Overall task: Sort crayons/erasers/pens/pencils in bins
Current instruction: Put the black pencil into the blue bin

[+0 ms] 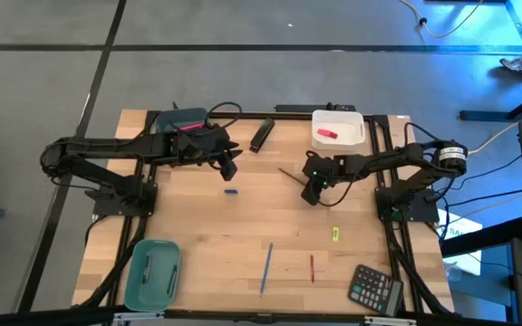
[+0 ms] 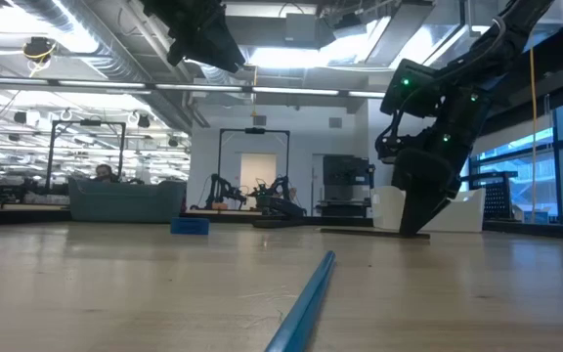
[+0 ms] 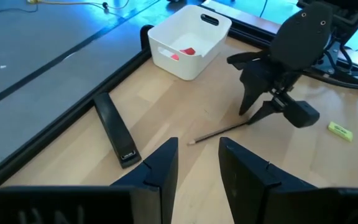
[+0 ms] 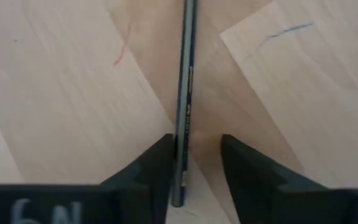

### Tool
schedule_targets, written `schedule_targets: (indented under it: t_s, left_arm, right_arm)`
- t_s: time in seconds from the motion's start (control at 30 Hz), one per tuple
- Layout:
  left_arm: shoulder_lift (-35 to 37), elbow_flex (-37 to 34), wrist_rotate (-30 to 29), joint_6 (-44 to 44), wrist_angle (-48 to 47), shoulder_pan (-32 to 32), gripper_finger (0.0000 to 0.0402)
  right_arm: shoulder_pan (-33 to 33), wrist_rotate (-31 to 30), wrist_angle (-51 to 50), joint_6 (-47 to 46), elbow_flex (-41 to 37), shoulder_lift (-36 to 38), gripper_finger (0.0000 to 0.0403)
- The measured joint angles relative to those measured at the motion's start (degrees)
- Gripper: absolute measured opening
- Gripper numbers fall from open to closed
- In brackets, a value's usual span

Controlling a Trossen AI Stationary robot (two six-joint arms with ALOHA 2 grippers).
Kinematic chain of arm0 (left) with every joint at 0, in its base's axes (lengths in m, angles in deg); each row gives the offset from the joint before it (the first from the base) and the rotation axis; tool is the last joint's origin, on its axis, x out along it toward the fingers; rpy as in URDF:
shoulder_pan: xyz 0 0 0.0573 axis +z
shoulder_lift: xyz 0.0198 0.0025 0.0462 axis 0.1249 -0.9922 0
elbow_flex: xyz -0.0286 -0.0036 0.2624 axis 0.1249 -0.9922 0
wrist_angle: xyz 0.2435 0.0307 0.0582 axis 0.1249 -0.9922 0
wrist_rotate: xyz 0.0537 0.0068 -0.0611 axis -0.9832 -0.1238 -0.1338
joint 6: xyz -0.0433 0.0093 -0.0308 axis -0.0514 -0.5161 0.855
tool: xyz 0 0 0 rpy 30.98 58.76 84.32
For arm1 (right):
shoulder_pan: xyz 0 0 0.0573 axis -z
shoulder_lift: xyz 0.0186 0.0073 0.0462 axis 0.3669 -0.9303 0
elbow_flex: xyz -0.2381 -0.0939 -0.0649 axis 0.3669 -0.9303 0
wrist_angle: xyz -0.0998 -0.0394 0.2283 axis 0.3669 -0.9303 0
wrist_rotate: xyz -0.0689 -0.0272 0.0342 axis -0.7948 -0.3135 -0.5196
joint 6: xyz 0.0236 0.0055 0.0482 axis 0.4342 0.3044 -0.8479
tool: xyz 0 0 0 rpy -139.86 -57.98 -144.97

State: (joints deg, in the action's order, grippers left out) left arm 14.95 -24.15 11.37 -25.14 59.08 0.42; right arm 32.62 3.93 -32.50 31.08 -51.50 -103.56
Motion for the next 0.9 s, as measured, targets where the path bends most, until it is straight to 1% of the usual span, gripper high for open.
schedule_targets:
  t_s: [0.2, 0.33, 0.43, 0.6, 0.7, 0.77, 0.83, 0.9]
  left_arm:
    - [-0.01, 0.00, -0.02, 1.86, 0.10, -0.03, 0.0108]
    - [-0.01, 0.00, -0.04, 2.38, 0.75, -0.61, 0.0108]
    - [-0.01, 0.00, -0.04, 2.49, 1.66, -1.09, 0.0108]
    - [-0.01, 0.00, -0.42, 2.55, 3.82, -1.67, 0.0108]
    - [-0.01, 0.00, -1.12, 2.73, 3.59, -1.55, 0.0108]
    - [0.01, 0.00, -1.25, 4.61, 1.71, -0.61, 0.0108]
    - [0.01, 0.00, -0.07, 7.64, -1.42, 1.15, 0.0108]
    - [0.01, -0.02, 2.63, 9.04, -4.19, 3.17, 0.0108]
  right_arm:
    - [0.07, -0.29, 0.19, 0.20, -0.50, -0.04, 0.0054]
    - [0.07, 0.41, 0.96, 1.19, -0.62, -0.05, 0.0021]
    - [0.00, 1.08, 2.24, 1.14, -0.72, -0.06, 0.0016]
    - [-0.04, 2.15, 4.13, -1.45, -1.16, 2.43, 0.0025]
    - [-0.11, 3.12, 5.46, -3.01, -1.09, 6.35, 0.0023]
    - [-0.04, 3.10, 5.86, -3.43, -1.04, 9.39, 0.0019]
    - [0.00, 3.41, 6.70, -4.40, -1.04, 12.85, 0.0016]
    - [-0.02, 3.39, 8.72, -5.61, -1.01, 16.52, 0.0013]
